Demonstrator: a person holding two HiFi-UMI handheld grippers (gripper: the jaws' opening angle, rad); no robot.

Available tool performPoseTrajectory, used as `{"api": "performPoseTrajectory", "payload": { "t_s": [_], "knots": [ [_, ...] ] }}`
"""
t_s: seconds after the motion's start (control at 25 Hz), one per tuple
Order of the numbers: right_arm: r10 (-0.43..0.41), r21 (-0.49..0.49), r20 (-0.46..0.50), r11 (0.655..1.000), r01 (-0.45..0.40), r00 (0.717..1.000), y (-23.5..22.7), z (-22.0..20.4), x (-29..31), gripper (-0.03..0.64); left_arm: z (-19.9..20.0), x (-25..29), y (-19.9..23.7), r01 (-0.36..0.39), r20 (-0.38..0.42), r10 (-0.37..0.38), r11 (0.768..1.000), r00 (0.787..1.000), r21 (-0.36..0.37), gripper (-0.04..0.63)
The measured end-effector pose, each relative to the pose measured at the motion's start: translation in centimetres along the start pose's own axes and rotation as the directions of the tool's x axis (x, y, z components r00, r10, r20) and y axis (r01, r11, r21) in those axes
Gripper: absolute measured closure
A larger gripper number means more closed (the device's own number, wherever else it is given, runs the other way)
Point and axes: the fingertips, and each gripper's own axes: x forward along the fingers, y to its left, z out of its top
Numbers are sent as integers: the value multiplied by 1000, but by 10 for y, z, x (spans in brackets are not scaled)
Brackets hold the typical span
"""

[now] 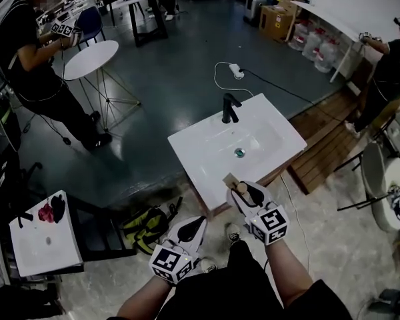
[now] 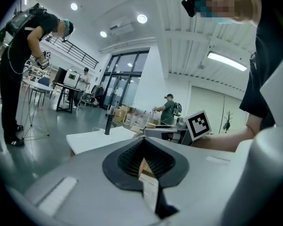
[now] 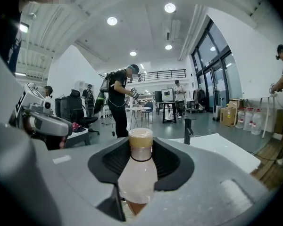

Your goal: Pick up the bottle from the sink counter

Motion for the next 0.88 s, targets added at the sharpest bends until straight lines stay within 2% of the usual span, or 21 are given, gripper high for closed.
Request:
{"api": "performPoseTrajectory", "payload": {
  "t_s": [0.36, 0.88],
  "knots": [
    [-23, 28, -2, 999, 23, 1000, -1, -5, -50, 477, -8, 9, -33, 30, -25, -30, 999, 999, 17, 592],
    [67, 4, -5, 998, -67, 998, -23, -7, -132, 477, -18, 30, -97, -81, -7, 81, 997, 997, -13, 592]
  ]
}}
